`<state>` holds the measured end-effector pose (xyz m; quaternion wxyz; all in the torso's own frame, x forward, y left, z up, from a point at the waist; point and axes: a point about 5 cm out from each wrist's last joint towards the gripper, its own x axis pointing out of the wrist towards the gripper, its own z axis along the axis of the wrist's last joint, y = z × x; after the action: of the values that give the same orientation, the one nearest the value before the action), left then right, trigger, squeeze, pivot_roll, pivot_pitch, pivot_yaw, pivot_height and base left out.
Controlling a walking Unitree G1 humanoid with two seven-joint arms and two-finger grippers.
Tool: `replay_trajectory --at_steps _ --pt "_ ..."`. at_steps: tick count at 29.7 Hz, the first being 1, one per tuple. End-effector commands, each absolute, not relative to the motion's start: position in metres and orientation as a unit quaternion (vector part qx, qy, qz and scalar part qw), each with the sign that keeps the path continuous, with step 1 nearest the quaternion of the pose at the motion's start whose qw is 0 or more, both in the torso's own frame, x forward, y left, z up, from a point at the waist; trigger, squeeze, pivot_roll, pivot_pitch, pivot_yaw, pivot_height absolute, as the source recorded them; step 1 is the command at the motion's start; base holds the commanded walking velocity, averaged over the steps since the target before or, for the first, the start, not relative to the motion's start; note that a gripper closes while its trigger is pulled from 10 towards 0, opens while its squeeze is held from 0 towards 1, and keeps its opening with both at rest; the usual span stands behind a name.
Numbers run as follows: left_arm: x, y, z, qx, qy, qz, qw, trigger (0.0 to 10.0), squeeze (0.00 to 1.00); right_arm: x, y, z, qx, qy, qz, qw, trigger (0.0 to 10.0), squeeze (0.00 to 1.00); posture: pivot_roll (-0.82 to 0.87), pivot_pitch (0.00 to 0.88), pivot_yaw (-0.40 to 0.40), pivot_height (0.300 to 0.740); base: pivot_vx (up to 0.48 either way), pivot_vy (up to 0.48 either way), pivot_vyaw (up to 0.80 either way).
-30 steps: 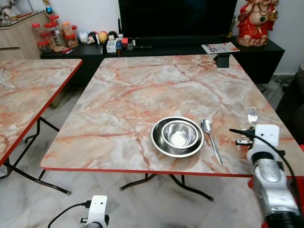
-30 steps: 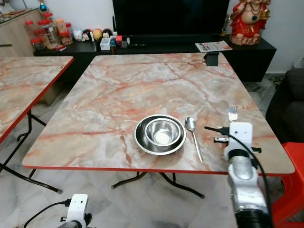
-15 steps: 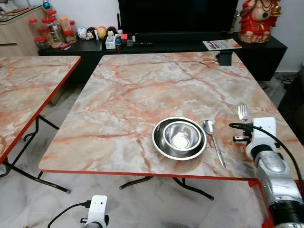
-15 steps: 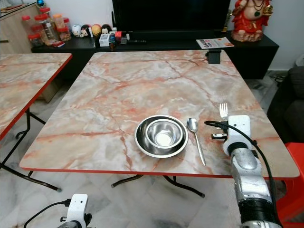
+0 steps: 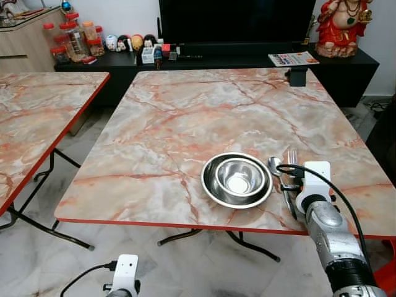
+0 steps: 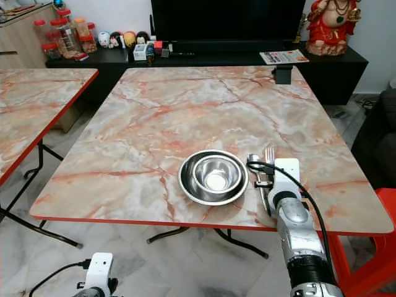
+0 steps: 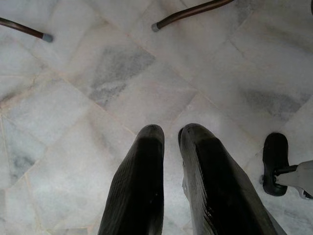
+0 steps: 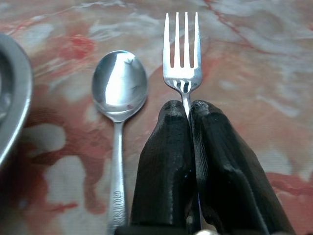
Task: Setting the table
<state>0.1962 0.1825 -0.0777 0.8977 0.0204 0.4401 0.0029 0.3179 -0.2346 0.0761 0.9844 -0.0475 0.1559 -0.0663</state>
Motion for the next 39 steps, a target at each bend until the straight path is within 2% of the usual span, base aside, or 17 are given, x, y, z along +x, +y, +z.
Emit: replay_trajectory --at_steps 1,27,39 --pt "0.195 0.184 -0.079 0.018 0.446 0.002 0.895 10.0 0.00 0.319 -0.241 0.084 -0.053 0.145 -0.079 0.985 10.0 0.00 -0.11 0.000 0.049 0.740 0.000 0.000 0.00" --pt "0.194 0.183 -0.079 0.021 0.451 -0.006 0.892 10.0 0.00 0.309 -0.244 0.069 -0.054 0.172 -0.075 0.981 10.0 0.00 -0.11 0.000 0.052 0.740 0.000 0.000 0.00" --pt "0.194 0.182 -0.079 0.019 0.451 -0.007 0.892 10.0 0.00 0.305 -0.253 0.064 -0.056 0.181 -0.093 0.977 10.0 0.00 -0.11 0.000 0.055 0.740 0.000 0.000 0.00"
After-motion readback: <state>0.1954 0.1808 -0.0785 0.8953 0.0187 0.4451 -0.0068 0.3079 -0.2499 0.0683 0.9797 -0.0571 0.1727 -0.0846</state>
